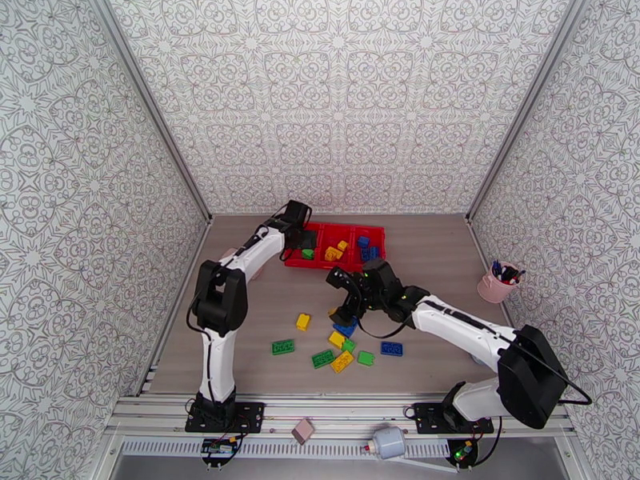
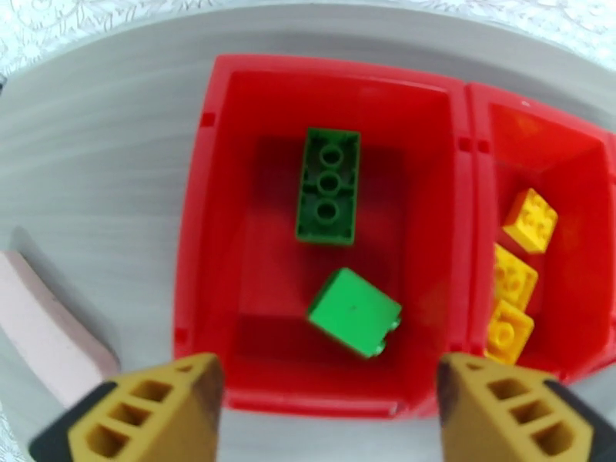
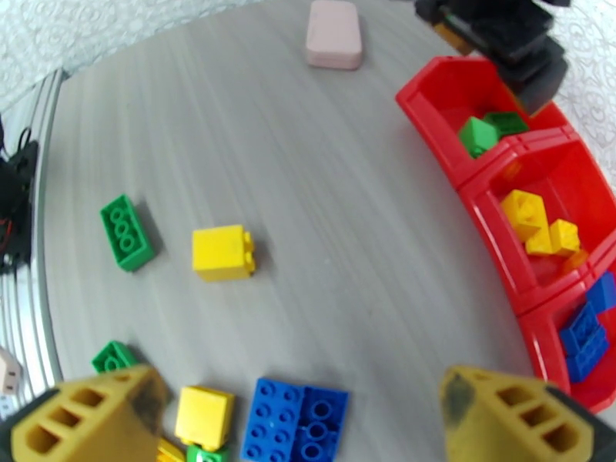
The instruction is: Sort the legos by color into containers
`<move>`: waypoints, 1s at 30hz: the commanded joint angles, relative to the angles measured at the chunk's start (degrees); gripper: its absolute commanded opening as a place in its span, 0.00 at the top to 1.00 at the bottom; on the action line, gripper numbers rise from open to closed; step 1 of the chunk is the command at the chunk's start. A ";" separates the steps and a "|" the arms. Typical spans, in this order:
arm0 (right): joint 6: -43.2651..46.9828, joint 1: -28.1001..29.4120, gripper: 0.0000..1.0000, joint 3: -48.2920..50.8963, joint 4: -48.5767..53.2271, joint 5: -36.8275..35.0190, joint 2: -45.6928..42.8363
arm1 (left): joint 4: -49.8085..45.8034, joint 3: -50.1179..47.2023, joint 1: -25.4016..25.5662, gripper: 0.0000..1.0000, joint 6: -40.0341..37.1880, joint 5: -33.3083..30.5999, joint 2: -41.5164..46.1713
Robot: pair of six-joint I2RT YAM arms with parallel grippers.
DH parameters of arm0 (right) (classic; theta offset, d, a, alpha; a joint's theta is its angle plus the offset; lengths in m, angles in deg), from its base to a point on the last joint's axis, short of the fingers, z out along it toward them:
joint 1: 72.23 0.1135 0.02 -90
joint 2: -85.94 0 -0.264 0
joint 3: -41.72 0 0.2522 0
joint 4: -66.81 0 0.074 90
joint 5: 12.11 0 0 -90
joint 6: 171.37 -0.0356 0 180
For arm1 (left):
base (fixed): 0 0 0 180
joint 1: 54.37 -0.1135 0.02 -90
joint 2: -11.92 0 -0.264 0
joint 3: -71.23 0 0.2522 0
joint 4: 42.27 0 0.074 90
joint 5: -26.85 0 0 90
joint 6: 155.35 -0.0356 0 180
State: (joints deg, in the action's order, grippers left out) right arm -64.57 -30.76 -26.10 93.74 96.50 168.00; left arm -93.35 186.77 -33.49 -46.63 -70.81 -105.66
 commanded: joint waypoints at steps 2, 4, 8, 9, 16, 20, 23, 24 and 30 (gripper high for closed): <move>6.18 3.42 0.02 -4.04 7.01 -1.62 0.63 | -0.23 -4.77 0.07 0.11 0.00 0.90 9.87; 8.39 5.43 0.02 -5.30 10.25 -2.23 1.33 | 0.17 -8.97 -0.04 0.05 0.79 1.06 13.75; 11.73 9.92 0.02 -7.40 15.65 -4.20 2.69 | 1.23 -18.39 -1.56 0.02 3.02 2.24 21.43; 12.36 11.17 0.02 -8.06 16.85 -4.68 3.28 | 1.28 -20.60 -2.07 0.02 3.60 2.65 23.23; 16.51 19.45 0.02 -12.02 21.92 -9.32 10.15 | 0.58 -31.14 -5.00 0.00 6.15 2.73 31.16; 18.43 22.26 0.02 -14.08 24.03 -13.05 14.66 | 0.36 -33.30 -6.19 0.00 6.33 2.58 32.69; 18.85 23.33 0.02 -14.80 25.09 -15.91 17.40 | 0.49 -33.39 -6.47 0.00 6.28 2.63 32.85; 19.11 23.46 0.03 -15.03 25.60 -16.80 18.45 | 0.58 -33.23 -6.47 0.00 6.16 2.72 32.77; 18.89 23.56 0.08 -16.78 26.69 -17.84 23.30 | 0.56 -32.44 -6.38 0.00 5.54 3.56 31.32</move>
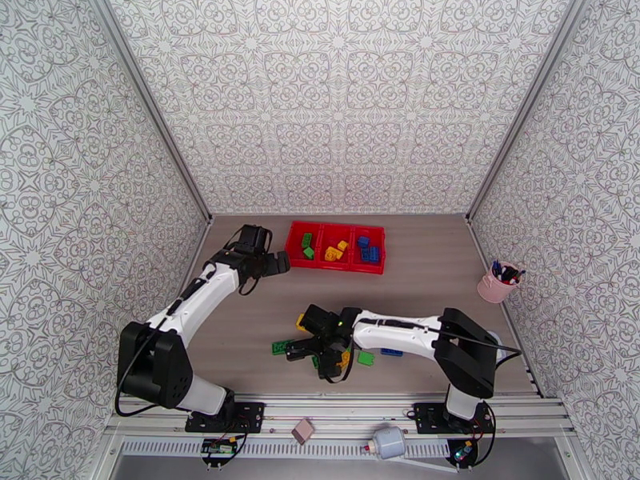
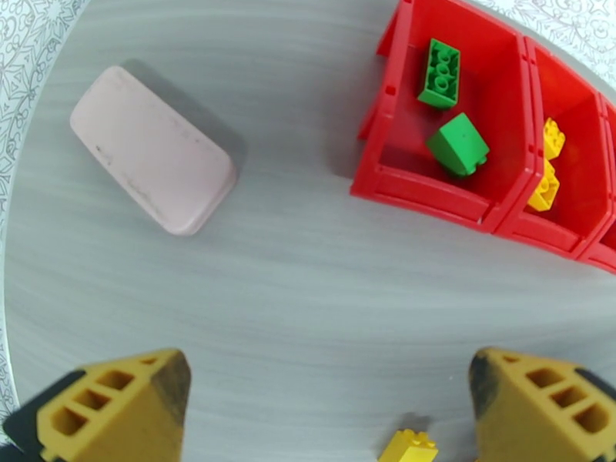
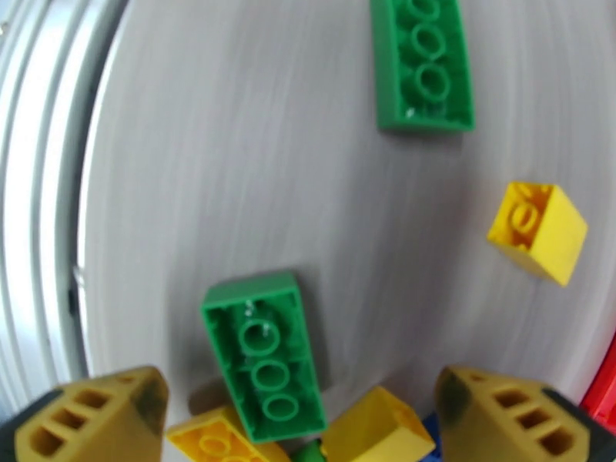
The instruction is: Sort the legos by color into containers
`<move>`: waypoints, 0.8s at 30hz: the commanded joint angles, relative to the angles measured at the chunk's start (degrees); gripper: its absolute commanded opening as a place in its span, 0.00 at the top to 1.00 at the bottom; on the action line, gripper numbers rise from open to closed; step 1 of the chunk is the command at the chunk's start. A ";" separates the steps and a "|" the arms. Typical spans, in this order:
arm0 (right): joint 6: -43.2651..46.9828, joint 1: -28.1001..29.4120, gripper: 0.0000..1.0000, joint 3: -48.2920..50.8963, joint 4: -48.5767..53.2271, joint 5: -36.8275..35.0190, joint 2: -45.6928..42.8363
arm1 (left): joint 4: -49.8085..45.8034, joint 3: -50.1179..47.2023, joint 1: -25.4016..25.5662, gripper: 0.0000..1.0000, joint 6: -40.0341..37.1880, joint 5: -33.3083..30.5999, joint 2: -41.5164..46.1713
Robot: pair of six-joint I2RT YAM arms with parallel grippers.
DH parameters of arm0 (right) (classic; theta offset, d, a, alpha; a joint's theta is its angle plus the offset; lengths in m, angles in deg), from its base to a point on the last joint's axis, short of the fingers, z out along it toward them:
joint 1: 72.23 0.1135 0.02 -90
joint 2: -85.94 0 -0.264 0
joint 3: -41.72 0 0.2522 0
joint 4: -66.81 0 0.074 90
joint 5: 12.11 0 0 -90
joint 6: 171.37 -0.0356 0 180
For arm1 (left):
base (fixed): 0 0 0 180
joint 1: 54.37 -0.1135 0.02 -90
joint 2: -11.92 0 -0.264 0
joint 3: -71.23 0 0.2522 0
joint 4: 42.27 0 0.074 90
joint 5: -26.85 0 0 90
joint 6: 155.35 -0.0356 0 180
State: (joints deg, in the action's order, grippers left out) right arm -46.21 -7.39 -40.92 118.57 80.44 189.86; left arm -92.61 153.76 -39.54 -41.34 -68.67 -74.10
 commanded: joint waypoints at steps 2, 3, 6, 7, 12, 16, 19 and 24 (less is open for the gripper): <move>0.33 0.19 0.12 -2.03 1.06 -0.92 2.43 | 0.00 0.56 -0.33 0.00 0.03 1.67 -0.46; 0.11 0.19 0.13 -2.17 0.88 -0.62 2.96 | 0.08 0.53 -0.22 0.00 -0.02 1.79 -0.55; -0.17 0.19 0.20 -2.48 0.11 -0.07 4.00 | 0.49 0.26 0.01 0.00 0.22 2.05 -0.88; -0.16 0.20 0.22 -2.60 -0.11 0.15 4.25 | 0.58 0.22 0.06 0.00 0.31 2.29 -0.95; -0.26 0.20 0.29 -2.84 -0.95 1.98 5.40 | 1.11 -0.21 0.55 0.00 1.04 2.77 -1.35; -0.48 0.18 0.34 -2.67 -1.58 3.18 6.11 | 1.39 0.13 0.89 0.00 1.06 2.73 -1.43; -0.66 0.10 0.43 -2.59 -1.79 3.91 6.21 | 1.42 0.26 1.01 0.00 0.92 2.79 -1.48; -1.01 -0.22 0.52 -2.47 -2.23 4.48 6.21 | 1.33 0.55 1.09 0.00 0.51 2.82 -1.67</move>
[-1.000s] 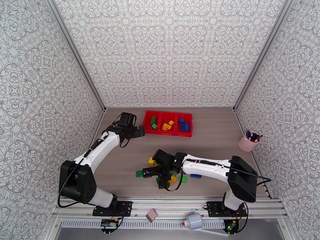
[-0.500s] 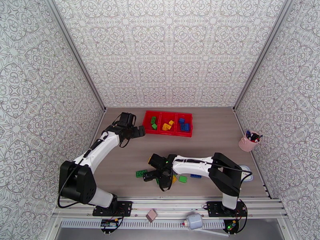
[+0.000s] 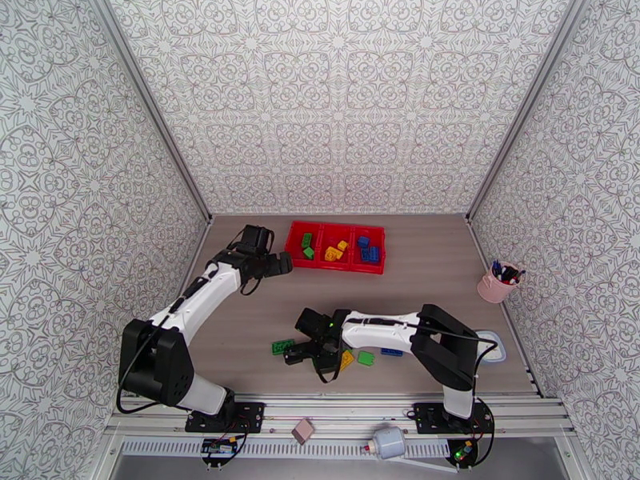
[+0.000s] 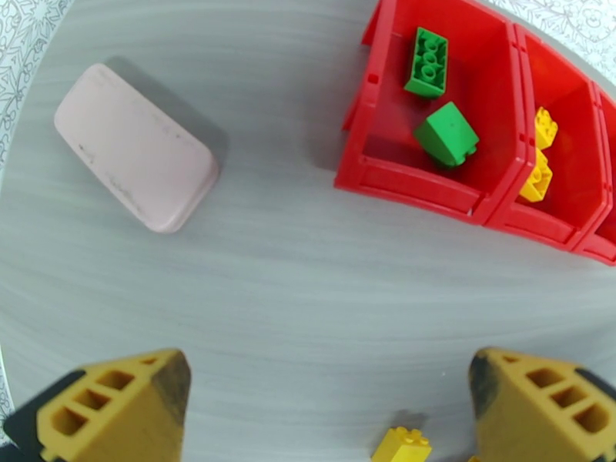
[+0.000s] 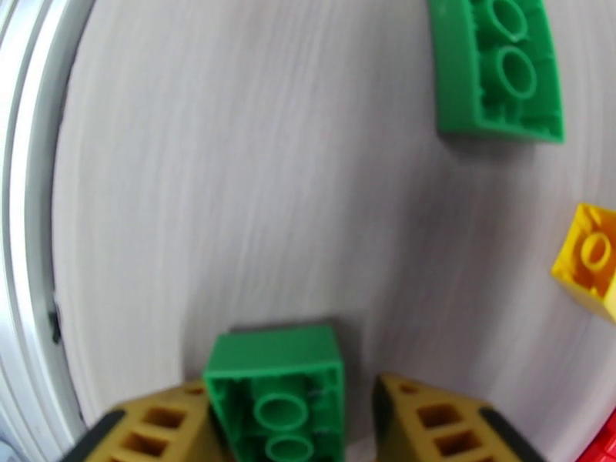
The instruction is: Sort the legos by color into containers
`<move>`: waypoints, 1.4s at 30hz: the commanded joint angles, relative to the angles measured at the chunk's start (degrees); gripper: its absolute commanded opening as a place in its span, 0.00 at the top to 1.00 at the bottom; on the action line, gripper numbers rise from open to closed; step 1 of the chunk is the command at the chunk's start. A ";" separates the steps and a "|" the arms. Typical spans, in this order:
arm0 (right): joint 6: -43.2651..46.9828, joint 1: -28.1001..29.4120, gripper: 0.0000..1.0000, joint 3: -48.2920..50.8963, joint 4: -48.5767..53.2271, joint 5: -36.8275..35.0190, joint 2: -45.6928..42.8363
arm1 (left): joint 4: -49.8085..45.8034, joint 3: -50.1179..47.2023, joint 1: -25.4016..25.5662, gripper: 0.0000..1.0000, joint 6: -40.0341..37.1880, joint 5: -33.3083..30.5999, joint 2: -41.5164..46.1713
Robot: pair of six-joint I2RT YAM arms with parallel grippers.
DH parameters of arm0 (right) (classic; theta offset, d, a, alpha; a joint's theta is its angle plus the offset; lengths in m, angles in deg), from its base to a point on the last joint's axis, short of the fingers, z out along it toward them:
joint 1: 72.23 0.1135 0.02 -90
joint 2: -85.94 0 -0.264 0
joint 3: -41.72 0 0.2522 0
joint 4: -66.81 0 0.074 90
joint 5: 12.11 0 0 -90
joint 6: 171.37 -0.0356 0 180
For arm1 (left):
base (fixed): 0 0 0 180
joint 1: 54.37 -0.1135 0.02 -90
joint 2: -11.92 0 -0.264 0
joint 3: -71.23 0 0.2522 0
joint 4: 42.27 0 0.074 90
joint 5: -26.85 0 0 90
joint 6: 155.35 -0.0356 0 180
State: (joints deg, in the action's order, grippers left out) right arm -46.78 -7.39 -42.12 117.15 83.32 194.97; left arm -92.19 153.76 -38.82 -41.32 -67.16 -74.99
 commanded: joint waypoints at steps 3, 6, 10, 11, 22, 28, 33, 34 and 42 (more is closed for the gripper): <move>-0.97 -0.41 0.57 -1.16 -0.77 1.96 1.05 | 1.16 0.50 0.52 0.00 0.38 1.12 -0.55; -1.67 -0.58 0.67 -1.05 -0.67 2.08 0.71 | 1.51 0.55 0.52 0.00 -0.27 0.42 -0.39; -2.59 -0.68 0.72 -0.28 -1.45 1.78 0.06 | 2.33 0.40 0.53 0.00 -1.07 0.00 -0.02; -2.85 -0.74 0.72 -0.01 -1.80 1.73 -0.26 | 2.92 0.07 0.53 0.00 -1.26 -0.08 0.27; -14.08 -7.21 0.73 6.37 -14.60 9.05 -11.75 | 12.60 -6.98 0.88 0.00 -7.63 -0.24 9.13; -25.19 -14.64 0.74 9.95 -27.24 13.12 -16.45 | 16.43 -12.04 3.43 0.00 -15.78 2.12 15.99; -33.24 -21.50 0.75 9.61 -37.23 12.48 -16.95 | 19.43 -17.65 6.30 0.00 -21.95 4.25 21.72; -34.49 -22.57 0.75 9.31 -38.87 11.91 -16.72 | 19.82 -18.42 6.65 0.00 -22.51 4.67 22.62; -41.09 -29.48 0.81 -0.47 -45.08 8.78 -7.32 | 24.18 -24.40 7.81 0.00 -28.64 13.06 28.31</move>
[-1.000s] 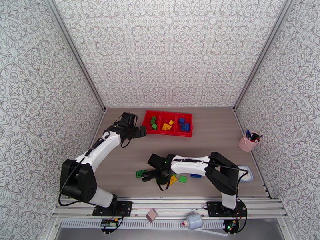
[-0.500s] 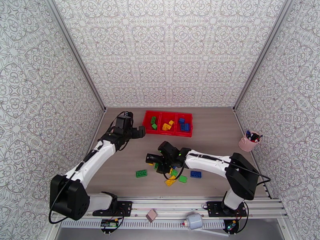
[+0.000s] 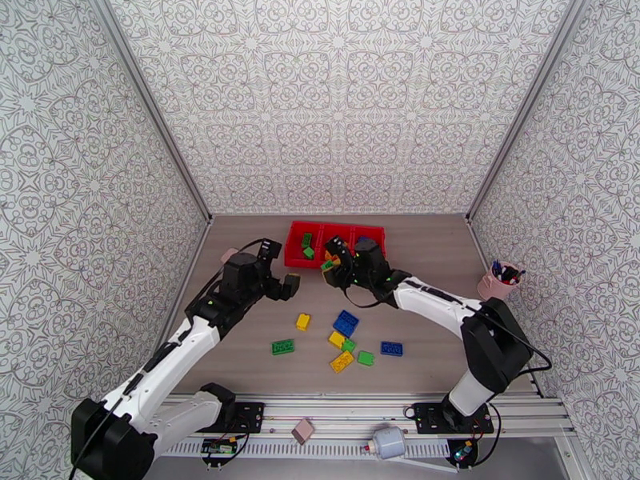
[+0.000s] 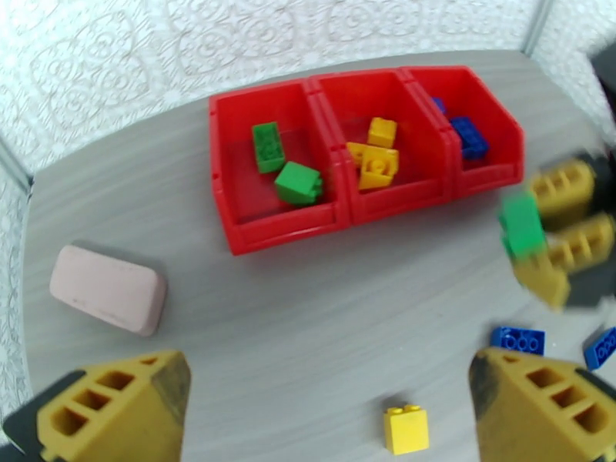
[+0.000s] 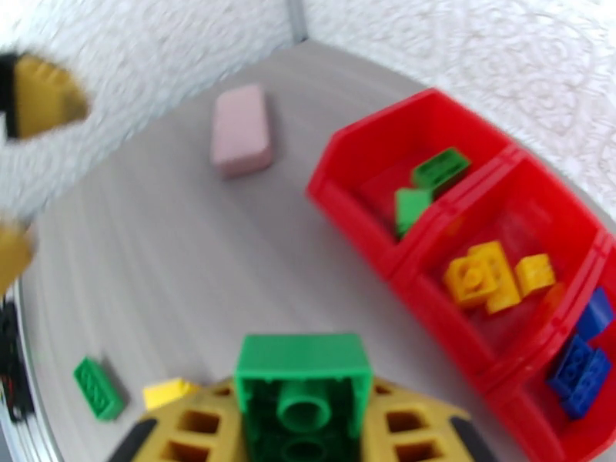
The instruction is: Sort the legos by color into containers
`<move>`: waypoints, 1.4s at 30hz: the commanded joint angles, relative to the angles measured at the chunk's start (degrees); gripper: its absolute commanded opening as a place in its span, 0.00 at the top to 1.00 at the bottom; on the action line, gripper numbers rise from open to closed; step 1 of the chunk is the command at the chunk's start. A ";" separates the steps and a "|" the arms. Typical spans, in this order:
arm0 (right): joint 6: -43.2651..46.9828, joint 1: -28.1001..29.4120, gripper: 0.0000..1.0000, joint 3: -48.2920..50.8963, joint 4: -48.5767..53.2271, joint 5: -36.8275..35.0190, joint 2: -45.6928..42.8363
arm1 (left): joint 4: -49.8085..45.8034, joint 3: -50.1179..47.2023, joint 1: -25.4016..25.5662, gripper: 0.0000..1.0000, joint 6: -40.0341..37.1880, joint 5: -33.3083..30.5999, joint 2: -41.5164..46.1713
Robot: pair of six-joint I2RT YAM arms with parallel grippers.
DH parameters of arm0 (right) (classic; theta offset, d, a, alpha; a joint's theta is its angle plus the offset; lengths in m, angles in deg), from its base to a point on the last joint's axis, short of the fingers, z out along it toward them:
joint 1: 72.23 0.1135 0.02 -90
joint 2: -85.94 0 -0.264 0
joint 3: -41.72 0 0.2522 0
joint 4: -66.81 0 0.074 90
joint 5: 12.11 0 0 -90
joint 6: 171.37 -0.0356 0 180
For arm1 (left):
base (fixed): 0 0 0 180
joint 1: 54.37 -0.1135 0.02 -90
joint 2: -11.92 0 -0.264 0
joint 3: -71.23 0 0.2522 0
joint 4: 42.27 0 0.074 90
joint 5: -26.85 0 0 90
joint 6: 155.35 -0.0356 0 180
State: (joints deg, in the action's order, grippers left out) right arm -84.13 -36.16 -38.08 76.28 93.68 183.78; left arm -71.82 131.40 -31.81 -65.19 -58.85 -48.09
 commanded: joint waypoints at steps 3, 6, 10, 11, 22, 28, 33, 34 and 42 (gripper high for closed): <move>-4.09 -1.32 0.81 -11.17 -3.28 -3.19 9.97 | 5.57 -3.72 1.42 0.00 -6.94 5.66 1.83; -5.39 -1.62 0.81 -17.97 -2.62 -3.60 16.17 | 6.48 -4.57 1.68 0.00 -8.00 6.12 1.89; -7.10 -1.71 0.81 -26.74 -0.40 -3.16 23.80 | 6.74 -4.99 1.78 0.00 -7.82 6.12 1.67; -7.23 -1.71 0.81 -29.36 0.89 -2.61 25.65 | 6.83 -5.18 1.81 0.00 -7.78 6.16 1.61; -5.79 -1.71 0.79 -49.10 9.48 -2.40 40.56 | 7.81 -5.98 2.00 0.00 -7.03 6.51 1.07; -5.56 -1.71 0.77 -60.47 15.99 -2.72 47.09 | 7.81 -6.16 2.18 0.00 -6.49 6.87 0.82; -4.08 -1.71 0.45 -62.21 16.13 -3.14 45.26 | 5.32 -5.64 2.04 0.00 -6.62 6.26 1.39; -3.58 -1.71 0.40 -62.07 16.10 -3.12 44.50 | 4.75 -5.45 2.12 0.00 -6.34 5.99 1.40; -1.14 -1.86 0.14 -48.52 9.43 -2.23 32.75 | -5.29 -0.80 6.49 0.00 10.69 -5.85 -0.14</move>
State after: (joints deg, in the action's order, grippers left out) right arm -86.62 -37.64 -91.37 90.29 90.82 224.15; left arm -71.38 127.80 -27.65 -63.39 -58.66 -47.74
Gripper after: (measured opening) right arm 0.852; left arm 0.996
